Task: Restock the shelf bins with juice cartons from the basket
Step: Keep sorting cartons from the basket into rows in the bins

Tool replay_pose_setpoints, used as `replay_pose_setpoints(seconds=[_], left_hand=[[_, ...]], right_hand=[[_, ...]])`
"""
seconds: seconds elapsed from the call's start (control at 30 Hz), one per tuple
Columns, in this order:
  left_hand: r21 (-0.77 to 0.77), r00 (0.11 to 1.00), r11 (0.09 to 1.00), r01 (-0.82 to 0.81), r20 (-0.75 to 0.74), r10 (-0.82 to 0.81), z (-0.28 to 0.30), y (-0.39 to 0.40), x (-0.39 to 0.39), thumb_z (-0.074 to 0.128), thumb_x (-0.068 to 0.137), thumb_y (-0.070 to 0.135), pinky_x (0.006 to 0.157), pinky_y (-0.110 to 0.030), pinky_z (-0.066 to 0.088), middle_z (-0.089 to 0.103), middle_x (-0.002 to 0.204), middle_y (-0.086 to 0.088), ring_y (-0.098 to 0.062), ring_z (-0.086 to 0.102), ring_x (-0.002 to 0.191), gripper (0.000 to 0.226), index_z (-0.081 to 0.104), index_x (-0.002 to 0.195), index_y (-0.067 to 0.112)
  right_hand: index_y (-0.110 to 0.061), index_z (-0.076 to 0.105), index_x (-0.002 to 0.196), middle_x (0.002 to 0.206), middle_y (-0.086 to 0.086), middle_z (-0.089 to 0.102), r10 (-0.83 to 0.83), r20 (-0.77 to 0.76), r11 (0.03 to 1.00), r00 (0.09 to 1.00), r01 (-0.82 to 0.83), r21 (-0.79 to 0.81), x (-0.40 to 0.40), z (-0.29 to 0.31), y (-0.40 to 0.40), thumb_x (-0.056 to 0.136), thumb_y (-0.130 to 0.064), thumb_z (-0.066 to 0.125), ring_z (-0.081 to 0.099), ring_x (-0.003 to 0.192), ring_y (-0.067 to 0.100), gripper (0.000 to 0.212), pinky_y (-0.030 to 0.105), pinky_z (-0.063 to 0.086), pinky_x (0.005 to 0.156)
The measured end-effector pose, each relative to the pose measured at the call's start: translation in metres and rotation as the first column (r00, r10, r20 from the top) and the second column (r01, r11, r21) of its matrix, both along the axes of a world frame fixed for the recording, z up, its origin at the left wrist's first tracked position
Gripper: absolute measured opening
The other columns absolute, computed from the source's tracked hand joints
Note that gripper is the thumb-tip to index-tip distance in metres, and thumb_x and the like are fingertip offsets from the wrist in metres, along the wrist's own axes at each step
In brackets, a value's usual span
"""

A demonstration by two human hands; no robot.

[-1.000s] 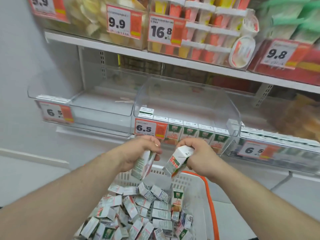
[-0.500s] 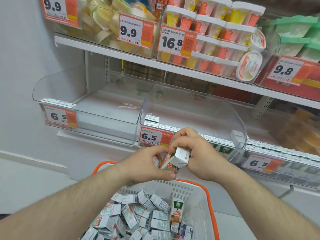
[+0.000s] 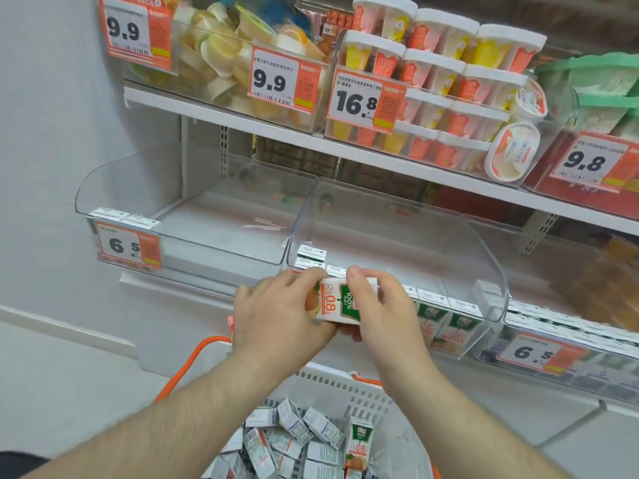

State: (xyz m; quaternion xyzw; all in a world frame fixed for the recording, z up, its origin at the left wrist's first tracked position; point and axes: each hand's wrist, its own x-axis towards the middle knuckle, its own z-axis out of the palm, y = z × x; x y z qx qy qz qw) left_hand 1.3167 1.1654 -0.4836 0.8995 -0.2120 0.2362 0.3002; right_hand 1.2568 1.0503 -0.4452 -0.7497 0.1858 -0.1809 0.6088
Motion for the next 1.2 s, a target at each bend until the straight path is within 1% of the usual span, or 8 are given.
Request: replay_pose_setpoints(seconds=[0.1,0.2,0.37,0.57,0.77,0.87,1.0,1.2], left_hand=[[0.002,0.997,0.999,0.045,0.057,-0.045,0.007,0.005,0.004,0.069,0.066,0.06,0.076,-0.035,0.038,0.065,0.093,0.016,-0.014,0.064,0.09,0.061,0.045,0.121,0.044],[0.028,0.991,0.999,0.043,-0.126,-0.039,0.019,0.012,0.015,0.064,0.081,0.053,0.092,-0.036,0.033,0.058,0.109,0.017,-0.012,0.055,0.109,0.071,0.025,0.14,0.045],[0.058,0.975,0.995,-0.081,-0.201,0.091,0.029,0.021,0.043,0.063,0.086,0.046,0.1,-0.038,0.033,0.053,0.124,0.008,-0.018,0.053,0.117,0.067,0.032,0.144,0.037],[0.009,0.906,0.998,-0.07,-0.418,0.067,0.017,0.008,0.053,0.066,0.083,0.05,0.095,-0.036,0.043,0.037,0.136,0.004,-0.026,0.056,0.111,0.072,0.035,0.146,0.031],[-0.084,0.899,0.995,-0.06,-0.437,0.017,0.005,0.004,0.06,0.069,0.079,0.052,0.087,-0.033,0.049,0.05,0.12,0.009,-0.019,0.059,0.105,0.045,0.058,0.12,0.039],[-0.109,0.913,0.992,-0.056,-0.408,0.007,0.001,0.002,0.062,0.065,0.082,0.05,0.083,-0.034,0.049,0.053,0.108,0.011,-0.017,0.058,0.1,0.031,0.062,0.11,0.037],[-0.147,0.919,0.988,-0.039,-0.393,-0.023,-0.001,0.002,0.064,0.063,0.086,0.045,0.083,-0.033,0.049,0.053,0.103,0.012,-0.015,0.056,0.099,0.026,0.063,0.111,0.039],[-0.193,0.894,0.981,0.011,-0.437,-0.096,0.003,0.005,0.065,0.067,0.085,0.042,0.084,-0.025,0.04,0.049,0.113,0.013,-0.011,0.053,0.106,0.032,0.062,0.116,0.042]], right_hand=[[-0.012,0.065,0.083,0.073,0.008,0.071,-0.064,-0.03,0.998,0.997,0.065,0.022,0.01,0.013,-0.009,0.095,-0.036,0.058,0.065,0.059,0.018,0.028,0.027,0.046,0.049],[-0.011,0.061,0.082,0.076,0.011,0.071,-0.146,-0.044,0.988,0.988,0.147,0.041,0.029,0.041,-0.036,0.095,-0.029,0.052,0.064,0.063,0.022,0.025,0.031,0.047,0.056],[-0.008,0.067,0.083,0.08,0.013,0.073,-0.146,-0.158,0.946,0.977,0.091,-0.311,0.093,0.051,-0.078,0.084,-0.032,0.059,0.062,0.068,0.025,0.025,0.033,0.047,0.062],[-0.006,0.065,0.075,0.072,0.007,0.062,-0.047,-0.558,0.774,0.829,-0.323,-0.544,0.149,0.024,-0.089,0.075,-0.031,0.068,0.057,0.063,0.021,0.025,0.031,0.047,0.06],[-0.016,0.068,0.094,0.086,0.003,0.062,0.248,-0.727,0.802,0.64,-0.557,-0.217,0.164,0.01,-0.091,0.081,-0.033,0.069,0.048,0.075,0.021,0.021,0.032,0.039,0.07],[-0.003,0.07,0.114,0.104,0.013,0.064,0.406,-0.719,0.862,0.564,-0.497,0.097,0.17,0.004,-0.104,0.068,-0.031,0.067,0.051,0.091,0.028,0.054,0.038,0.042,0.084],[0.005,0.063,0.123,0.122,0.022,0.066,0.457,-0.698,0.858,0.551,-0.481,0.182,0.171,0.0,-0.111,0.077,-0.017,0.057,0.061,0.103,0.034,0.051,0.047,0.043,0.108],[-0.005,0.063,0.127,0.127,0.018,0.065,0.48,-0.724,0.841,0.495,-0.495,0.219,0.169,0.0,-0.115,0.091,-0.023,0.055,0.063,0.103,0.032,0.041,0.047,0.046,0.102]])
